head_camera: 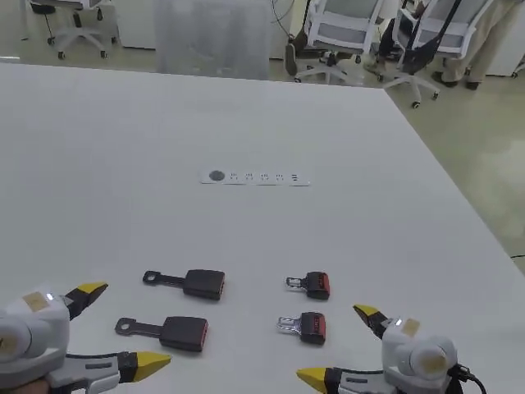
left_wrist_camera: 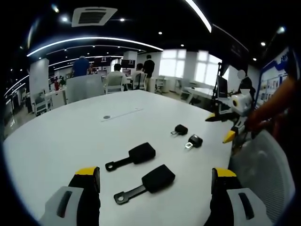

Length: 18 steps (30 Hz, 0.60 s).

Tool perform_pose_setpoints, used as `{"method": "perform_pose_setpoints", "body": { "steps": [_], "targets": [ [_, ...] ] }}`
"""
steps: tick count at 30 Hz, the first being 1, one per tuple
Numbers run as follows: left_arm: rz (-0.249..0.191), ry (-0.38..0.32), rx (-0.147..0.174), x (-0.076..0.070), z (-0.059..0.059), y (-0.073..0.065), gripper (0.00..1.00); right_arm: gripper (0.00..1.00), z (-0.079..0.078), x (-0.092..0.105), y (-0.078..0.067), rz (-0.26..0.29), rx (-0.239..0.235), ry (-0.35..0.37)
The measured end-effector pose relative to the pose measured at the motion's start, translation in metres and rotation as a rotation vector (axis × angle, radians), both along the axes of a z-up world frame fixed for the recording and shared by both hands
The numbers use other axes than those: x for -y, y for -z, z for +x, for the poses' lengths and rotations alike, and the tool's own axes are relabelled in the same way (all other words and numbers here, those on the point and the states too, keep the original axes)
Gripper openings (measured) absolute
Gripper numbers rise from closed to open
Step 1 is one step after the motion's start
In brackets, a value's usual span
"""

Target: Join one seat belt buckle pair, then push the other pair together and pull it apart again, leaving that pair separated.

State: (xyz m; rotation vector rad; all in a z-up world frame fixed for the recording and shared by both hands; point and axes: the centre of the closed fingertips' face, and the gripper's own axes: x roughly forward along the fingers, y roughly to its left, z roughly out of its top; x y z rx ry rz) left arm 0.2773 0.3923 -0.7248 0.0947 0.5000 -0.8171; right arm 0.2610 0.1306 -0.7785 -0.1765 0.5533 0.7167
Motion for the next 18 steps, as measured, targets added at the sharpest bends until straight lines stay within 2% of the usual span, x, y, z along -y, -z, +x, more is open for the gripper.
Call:
{"method": "perform_pose_setpoints", "body": {
  "steps": [3,5,8,12,18],
  "targets": [
    [0.009,0.013,-0.01,0.002,0.002,0.004,1.0,0.96,0.001,0.002,0.004,-0.021,-0.014,-0.011],
    [0.015,0.021,-0.013,0.004,0.002,0.005,1.0,0.94,0.002,0.004,0.009,-0.054,-0.017,-0.025],
    [0.024,0.038,-0.018,0.006,0.004,0.008,1.0,0.91,0.003,0.004,0.011,-0.051,-0.038,-0.037],
    [0.026,0.052,-0.022,0.009,0.01,0.011,1.0,0.89,0.007,0.004,0.013,-0.052,-0.043,-0.048],
    [0.047,0.085,-0.044,0.014,0.014,0.02,1.0,0.85,0.014,0.003,0.021,-0.056,-0.072,-0.069]
  ]
}}
